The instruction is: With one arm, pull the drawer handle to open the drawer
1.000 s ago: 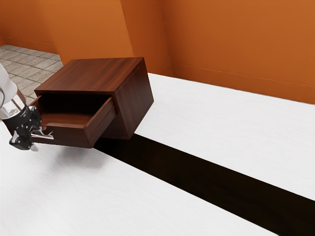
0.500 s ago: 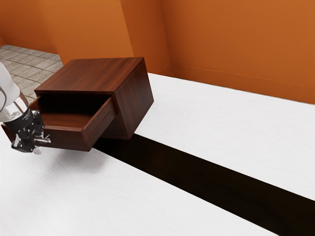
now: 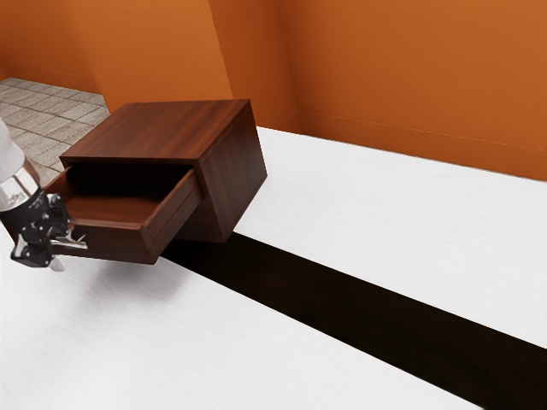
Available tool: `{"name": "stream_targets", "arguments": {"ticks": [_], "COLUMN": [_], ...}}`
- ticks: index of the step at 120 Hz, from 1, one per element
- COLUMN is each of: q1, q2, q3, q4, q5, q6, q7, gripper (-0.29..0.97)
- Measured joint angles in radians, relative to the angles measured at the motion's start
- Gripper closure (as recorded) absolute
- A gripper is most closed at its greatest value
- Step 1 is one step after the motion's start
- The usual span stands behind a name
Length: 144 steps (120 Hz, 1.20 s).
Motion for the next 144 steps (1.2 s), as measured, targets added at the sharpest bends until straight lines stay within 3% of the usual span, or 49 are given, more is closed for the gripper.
{"name": "stream_targets", "arguments": {"ticks": [60,144], "q1": [-0.003,0.003], "q2": [0.009,0.041], "q3": [0.002,0.000], "q4": [0.012,0.072], "q5": [0.002,-0.003], "q6": [-0.008,-0.061], "q7": [-0.006,-0.015], "gripper": [0.39,0.32]}}
